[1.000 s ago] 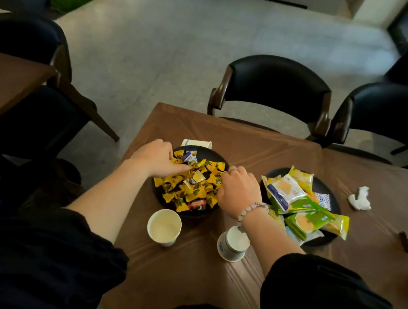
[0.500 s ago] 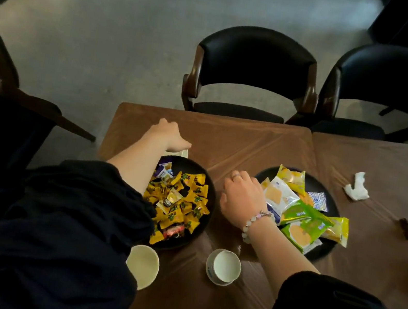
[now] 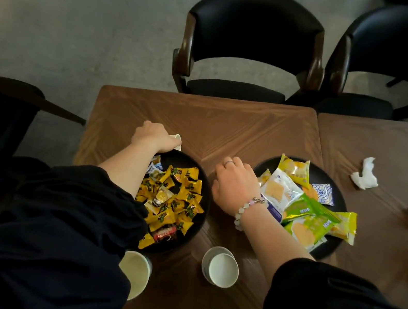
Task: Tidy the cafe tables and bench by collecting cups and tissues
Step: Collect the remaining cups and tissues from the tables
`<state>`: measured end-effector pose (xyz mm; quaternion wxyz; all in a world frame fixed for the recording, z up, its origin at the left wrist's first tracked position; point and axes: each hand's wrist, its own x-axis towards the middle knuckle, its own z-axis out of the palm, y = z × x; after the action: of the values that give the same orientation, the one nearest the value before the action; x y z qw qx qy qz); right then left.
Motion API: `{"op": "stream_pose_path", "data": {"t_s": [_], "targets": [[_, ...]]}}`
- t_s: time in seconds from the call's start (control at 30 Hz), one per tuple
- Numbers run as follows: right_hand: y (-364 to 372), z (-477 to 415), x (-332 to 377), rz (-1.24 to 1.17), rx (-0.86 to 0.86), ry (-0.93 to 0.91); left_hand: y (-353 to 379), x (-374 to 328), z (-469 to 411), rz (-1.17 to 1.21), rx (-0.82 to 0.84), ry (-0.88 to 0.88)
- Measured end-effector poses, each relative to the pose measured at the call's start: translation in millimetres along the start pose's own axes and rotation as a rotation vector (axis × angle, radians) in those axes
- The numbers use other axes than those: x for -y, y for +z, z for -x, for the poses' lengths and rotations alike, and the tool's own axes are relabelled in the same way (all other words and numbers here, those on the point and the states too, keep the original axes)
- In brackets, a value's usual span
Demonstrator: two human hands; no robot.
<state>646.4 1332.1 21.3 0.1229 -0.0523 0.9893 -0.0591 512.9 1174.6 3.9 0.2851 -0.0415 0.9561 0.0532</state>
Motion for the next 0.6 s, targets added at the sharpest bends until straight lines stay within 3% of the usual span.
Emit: {"op": "stream_pose_path", "data": {"t_s": [0.37, 0.6], "targets": [[0, 8, -3, -0.02, -0.03, 0.002, -10, -18, 24, 0.454, -0.149, 0.126], [-16, 17, 4, -0.135, -0.236, 0.015, -7, -18, 59, 0.602, -0.198, 0.27]]}}
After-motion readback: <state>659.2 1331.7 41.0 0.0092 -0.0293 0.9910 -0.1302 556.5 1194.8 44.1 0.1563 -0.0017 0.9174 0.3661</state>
